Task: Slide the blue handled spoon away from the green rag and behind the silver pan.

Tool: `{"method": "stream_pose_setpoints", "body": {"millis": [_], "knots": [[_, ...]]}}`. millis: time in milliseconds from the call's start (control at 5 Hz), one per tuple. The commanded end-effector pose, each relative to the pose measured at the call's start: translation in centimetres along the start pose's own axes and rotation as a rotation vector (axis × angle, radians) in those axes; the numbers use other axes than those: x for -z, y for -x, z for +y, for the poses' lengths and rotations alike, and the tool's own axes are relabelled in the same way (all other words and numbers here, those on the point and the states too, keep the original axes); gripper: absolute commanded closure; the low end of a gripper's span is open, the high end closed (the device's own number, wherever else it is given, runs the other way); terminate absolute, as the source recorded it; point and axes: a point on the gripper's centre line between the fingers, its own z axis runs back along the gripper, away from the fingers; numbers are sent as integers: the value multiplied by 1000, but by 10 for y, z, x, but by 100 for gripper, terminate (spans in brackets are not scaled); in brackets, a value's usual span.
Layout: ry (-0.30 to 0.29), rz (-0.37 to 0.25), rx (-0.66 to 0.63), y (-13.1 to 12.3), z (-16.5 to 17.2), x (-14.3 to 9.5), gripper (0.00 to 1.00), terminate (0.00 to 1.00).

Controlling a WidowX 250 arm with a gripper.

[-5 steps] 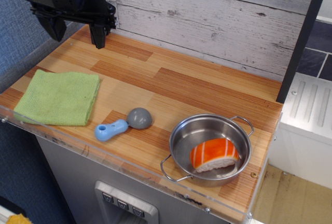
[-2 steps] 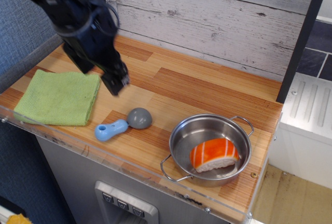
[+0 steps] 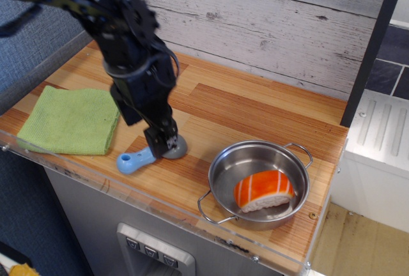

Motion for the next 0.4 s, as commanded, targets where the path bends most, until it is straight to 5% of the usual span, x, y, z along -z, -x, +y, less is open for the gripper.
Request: {"method": "stream_pose_setpoints", "body": {"millis": [0, 200], "knots": [[-43, 84, 33, 15, 10, 4, 0, 0], [-39, 119, 16, 28, 16, 12, 0, 0]]}}
